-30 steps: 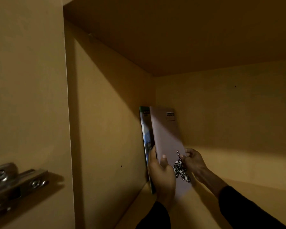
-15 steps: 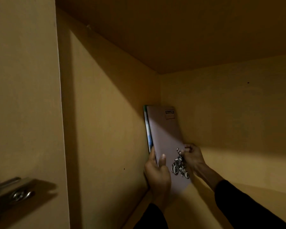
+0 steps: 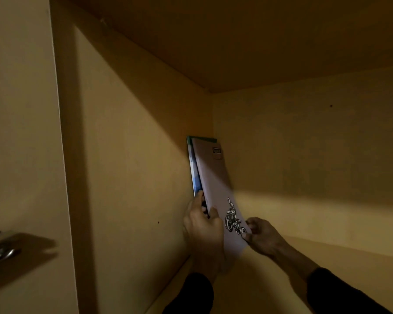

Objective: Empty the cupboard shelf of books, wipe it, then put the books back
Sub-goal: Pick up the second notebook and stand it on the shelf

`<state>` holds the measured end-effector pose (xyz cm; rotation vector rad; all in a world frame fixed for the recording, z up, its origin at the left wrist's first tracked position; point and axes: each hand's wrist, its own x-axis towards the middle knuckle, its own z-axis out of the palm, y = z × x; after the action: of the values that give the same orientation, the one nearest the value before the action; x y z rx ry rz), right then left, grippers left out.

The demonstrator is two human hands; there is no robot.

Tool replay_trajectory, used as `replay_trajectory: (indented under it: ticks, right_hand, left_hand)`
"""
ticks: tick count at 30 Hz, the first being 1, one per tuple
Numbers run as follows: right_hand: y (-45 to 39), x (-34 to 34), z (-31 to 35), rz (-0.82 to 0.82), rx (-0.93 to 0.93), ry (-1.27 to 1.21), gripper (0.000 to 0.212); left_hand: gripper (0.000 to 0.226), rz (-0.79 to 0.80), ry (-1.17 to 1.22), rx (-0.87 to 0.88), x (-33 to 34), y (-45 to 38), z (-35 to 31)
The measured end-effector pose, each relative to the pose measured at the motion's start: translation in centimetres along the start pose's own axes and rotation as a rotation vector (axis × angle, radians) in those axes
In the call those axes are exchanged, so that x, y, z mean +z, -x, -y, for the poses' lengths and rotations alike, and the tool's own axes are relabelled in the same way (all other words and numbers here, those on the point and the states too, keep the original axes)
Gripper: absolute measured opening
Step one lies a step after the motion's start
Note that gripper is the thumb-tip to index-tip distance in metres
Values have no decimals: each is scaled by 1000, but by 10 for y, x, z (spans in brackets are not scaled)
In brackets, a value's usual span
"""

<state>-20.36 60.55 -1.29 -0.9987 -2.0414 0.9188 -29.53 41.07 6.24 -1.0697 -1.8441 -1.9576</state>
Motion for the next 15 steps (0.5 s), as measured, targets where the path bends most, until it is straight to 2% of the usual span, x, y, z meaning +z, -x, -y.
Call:
replay_trajectory:
  ticks: [4, 7, 11, 15]
  right_hand:
    - [-4, -3, -3, 107, -23, 62, 42]
    - [-5, -1, -2, 125, -48, 107, 46]
    - [-5, 3, 7, 107, -21, 60, 34]
    - [-11, 7, 9, 40, 69, -114, 28]
  left_hand:
    - [39, 138, -151, -79, -5, 0, -5]
    - [37, 179, -149, -97, -5, 0, -1]
    - [32, 161, -73, -100, -2, -3, 4]
    - [36, 123, -18, -88, 0, -3, 10]
